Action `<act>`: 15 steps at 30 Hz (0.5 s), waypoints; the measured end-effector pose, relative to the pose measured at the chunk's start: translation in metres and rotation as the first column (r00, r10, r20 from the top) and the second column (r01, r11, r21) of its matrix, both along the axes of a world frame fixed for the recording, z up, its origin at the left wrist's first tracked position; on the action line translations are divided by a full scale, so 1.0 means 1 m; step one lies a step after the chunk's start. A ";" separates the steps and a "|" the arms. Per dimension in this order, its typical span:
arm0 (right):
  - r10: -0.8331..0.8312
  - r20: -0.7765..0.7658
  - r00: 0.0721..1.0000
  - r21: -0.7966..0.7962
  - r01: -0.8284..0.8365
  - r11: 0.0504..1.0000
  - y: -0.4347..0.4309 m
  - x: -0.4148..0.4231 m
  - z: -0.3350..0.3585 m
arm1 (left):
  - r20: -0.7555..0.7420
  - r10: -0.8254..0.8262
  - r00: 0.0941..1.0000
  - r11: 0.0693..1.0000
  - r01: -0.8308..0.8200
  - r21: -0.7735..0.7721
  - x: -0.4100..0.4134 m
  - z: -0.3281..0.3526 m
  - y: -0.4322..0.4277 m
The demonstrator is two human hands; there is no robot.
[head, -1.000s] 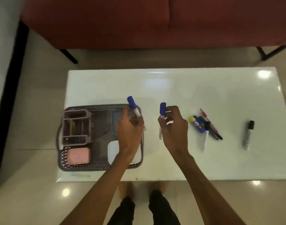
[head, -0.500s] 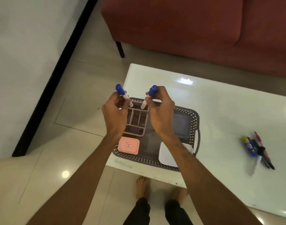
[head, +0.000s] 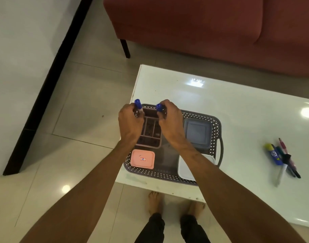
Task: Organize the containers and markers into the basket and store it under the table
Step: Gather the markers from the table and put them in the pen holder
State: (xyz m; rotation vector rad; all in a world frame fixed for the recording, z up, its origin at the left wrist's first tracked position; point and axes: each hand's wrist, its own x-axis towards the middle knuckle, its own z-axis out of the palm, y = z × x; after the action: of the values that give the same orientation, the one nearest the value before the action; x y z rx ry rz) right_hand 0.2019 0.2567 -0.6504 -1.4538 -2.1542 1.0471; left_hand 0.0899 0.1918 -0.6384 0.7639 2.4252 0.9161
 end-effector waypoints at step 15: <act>-0.193 -0.221 0.956 -0.036 0.189 0.981 -0.003 0.097 0.031 | -0.058 0.015 0.998 0.942 0.005 0.336 0.094 0.048 -0.014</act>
State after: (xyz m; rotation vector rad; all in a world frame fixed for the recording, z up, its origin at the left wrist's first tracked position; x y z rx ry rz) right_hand 0.2990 0.2538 -0.6197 -1.4416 -1.8149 1.0999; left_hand 0.1840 0.1779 -0.5904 0.9143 2.3502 1.3499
